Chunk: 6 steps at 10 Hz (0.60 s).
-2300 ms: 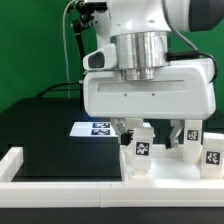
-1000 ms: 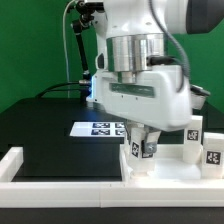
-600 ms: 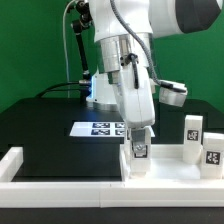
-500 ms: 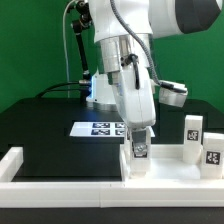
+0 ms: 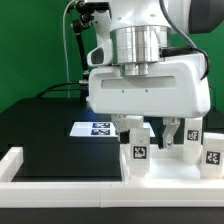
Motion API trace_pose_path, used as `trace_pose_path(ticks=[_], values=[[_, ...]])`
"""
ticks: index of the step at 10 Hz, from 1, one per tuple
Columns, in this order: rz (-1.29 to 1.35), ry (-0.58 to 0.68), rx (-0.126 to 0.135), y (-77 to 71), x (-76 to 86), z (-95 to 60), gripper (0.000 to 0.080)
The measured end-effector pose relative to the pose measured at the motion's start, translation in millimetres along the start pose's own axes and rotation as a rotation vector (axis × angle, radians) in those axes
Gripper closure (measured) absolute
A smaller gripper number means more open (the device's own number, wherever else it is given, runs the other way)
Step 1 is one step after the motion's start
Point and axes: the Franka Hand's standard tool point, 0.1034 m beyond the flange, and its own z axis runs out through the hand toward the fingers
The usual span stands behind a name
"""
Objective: Assemble square table
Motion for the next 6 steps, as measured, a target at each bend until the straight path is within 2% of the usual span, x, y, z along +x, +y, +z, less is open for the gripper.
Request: trace_pose_path(ticks=[2, 4, 6], values=[[-0.147, 0.000, 0.000, 0.3, 0.2, 0.1, 0.0150], [-0.437, 0.014, -0.010, 3.9, 4.0, 2.4, 0.0150], [-0.406, 0.014, -0.009, 3.7, 3.9, 2.4, 0.0150]])
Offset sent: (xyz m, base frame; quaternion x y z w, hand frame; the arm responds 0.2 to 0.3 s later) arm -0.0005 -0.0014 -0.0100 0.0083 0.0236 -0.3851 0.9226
